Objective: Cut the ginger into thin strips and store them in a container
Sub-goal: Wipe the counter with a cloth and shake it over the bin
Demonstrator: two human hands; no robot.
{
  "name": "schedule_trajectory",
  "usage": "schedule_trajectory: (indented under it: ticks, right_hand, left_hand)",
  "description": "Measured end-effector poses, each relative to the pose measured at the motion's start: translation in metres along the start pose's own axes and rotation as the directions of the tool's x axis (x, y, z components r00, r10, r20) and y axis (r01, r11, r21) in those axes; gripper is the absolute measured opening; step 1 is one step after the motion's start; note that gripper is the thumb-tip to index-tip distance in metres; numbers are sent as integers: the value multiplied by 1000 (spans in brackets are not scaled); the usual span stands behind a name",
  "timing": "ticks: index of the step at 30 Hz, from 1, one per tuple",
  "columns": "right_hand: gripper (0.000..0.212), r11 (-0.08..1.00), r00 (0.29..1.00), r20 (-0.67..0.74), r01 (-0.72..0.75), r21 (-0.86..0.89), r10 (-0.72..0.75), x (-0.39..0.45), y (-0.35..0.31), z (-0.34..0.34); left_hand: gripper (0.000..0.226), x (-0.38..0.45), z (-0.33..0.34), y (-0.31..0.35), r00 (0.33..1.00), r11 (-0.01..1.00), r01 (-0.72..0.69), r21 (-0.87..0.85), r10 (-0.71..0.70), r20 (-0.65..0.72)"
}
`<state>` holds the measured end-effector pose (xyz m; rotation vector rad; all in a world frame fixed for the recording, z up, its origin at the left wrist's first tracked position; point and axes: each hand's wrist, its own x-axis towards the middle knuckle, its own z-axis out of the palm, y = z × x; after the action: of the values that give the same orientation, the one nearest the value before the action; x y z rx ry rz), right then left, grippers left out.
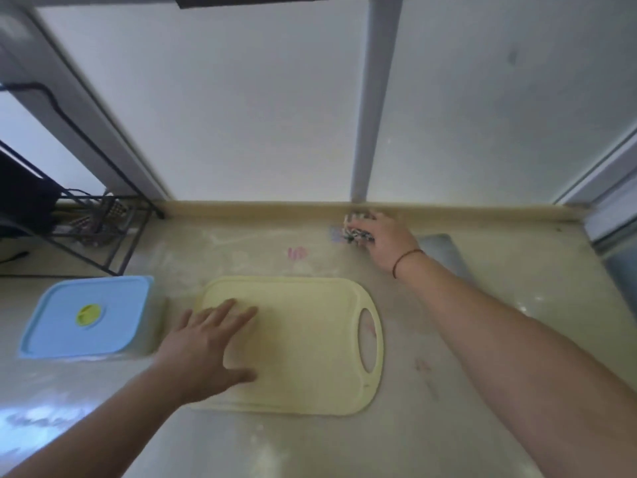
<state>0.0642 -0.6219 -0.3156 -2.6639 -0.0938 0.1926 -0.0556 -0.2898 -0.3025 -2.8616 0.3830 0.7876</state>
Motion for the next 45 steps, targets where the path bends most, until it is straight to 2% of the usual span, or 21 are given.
schedule_trajectory:
  ticks: [2, 6, 11, 13, 14, 15, 17, 19, 21, 22, 23, 24, 25, 26, 27, 29, 31, 37, 41, 43, 45]
  right_hand:
    - [48, 994, 989, 147, 4, -111, 13, 15, 9, 9]
    - [49, 989, 989, 132, -41, -139, 60, -41, 16, 26]
    - [53, 996, 962, -273, -4, -93, -21, -200, 12, 77]
    - [52, 999, 982, -183, -40, 23, 43, -237, -2, 108]
    - [47, 999, 998, -47, -28, 40, 29, -256, -11, 124]
    - [42, 1000, 999, 39, -12, -27, 13, -270, -23, 142]
    - [39, 941, 983, -124, 86, -327, -133, -279, -27, 193]
    - [38, 836, 983, 60, 177, -520, -171, -284, -32, 207]
    - [50, 887, 956, 233, 257, -384, -177, -274, -34, 192]
    - [55, 933, 945, 259, 263, -245, -199, -259, -30, 169]
    - [57, 976, 973, 172, 177, -124, -155, -257, -33, 134]
    - [51, 982, 985, -19, 168, -87, -170, -258, -21, 95]
    - [48, 968, 941, -227, 249, -34, -250, -255, -1, 68]
    - [47, 981, 900, -400, 192, 7, -173, -247, 18, 38]
    - [48, 1000, 869, -494, -17, 8, 19, -241, 52, 18]
    - [52, 880, 811, -373, -474, 35, 451, -222, 95, -7]
    - [58, 786, 772, -167, -618, 23, 613, -202, 106, -6]
    - [40, 792, 787, -91, -606, 70, 610, -196, 116, -8]
    - [29, 810, 839, -110, -468, 355, 533, -259, 98, -24]
    - [36, 834, 870, -107, -415, 364, 481, -302, 82, -29]
    - [51, 837, 894, -26, -407, 367, 446, -335, 65, -34]
  left_hand:
    - [112, -1, 3, 3, 1000, 999, 15, 29, -16, 23]
    - [105, -2, 6, -1, 996, 997, 77, -9, -77, -42]
    - [106, 0, -2, 4, 993, 993, 100, -68, -104, -63]
    - [106, 3, -5, 10, 991, 991, 116, -63, -120, -55]
    - [106, 4, -7, 12, 991, 991, 128, -49, -130, -42]
    - [105, 6, -9, 14, 991, 991, 127, -30, -128, -27]
    - [103, 6, -12, 17, 992, 992, 125, 13, -125, -14]
    - [98, 4, -11, 24, 992, 992, 123, 33, -122, -36]
    - [81, -6, -5, 42, 994, 999, 38, 30, -34, -106]
    - [68, -13, 3, 53, 966, 996, -89, -14, 83, -244]
    - [55, -22, 14, 64, 902, 970, -231, -76, 184, -391]
    - [45, -32, 25, 78, 817, 911, -394, -126, 283, -503]
    - [42, -43, 34, 94, 728, 845, -528, -87, 397, -559]
    - [41, -52, 46, 109, 645, 793, -609, 19, 509, -570]
    - [36, -58, 61, 122, 561, 748, -646, 151, 599, -571]
    - [30, -63, 87, 144, 454, 684, -668, 293, 686, -568]
    - [28, -60, 98, 153, 416, 671, -671, 315, 693, -588]
    - [7, -42, 74, 168, 412, 636, -758, 145, 638, -651]
    - [19, -28, 46, 182, 615, 546, -704, -454, 149, -775]
    - [19, -26, 29, 192, 566, 487, -710, -508, -34, -824]
    - [18, -23, 13, 199, 459, 497, -752, -434, -79, -885]
